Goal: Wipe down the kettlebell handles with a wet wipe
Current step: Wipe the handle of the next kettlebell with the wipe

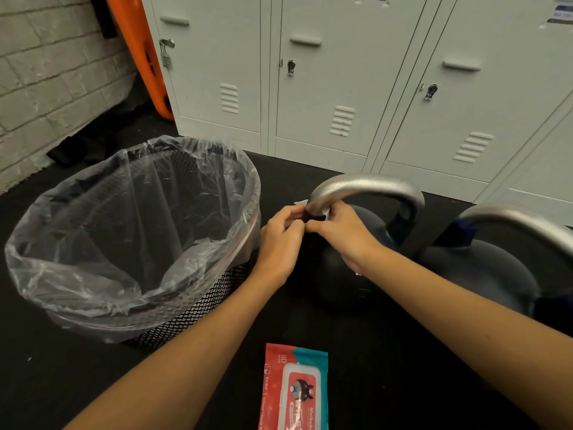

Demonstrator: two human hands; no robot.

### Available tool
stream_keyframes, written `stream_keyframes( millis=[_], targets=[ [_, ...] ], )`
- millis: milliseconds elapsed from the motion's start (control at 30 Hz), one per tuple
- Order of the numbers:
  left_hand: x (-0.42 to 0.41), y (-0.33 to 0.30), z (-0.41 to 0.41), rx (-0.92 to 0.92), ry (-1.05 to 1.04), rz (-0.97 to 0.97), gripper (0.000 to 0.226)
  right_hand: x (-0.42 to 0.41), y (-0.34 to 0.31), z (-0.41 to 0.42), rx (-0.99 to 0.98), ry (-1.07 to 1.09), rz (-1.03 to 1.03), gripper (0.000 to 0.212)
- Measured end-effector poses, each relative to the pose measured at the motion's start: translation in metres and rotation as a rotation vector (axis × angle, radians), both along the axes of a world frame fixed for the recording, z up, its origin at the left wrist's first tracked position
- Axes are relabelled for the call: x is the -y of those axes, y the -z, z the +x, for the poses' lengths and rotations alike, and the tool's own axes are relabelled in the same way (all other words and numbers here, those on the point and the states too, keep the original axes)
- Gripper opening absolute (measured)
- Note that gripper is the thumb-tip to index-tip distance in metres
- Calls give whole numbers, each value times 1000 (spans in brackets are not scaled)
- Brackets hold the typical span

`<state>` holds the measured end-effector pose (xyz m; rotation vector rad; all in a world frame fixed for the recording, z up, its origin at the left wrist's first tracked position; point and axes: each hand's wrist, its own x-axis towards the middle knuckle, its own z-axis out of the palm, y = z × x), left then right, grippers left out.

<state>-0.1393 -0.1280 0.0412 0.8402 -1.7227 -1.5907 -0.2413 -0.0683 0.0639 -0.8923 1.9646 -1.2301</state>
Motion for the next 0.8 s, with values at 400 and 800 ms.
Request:
stream_keyframes(
  millis=[400,800],
  targets=[
    [8,-2,-5,22,-87,149,32,-8,0,-6,69,-11,-86,38],
    [6,-3,-3,-10,-75,108,42,-15,9,-3,-110,-73,-41,55]
  ],
)
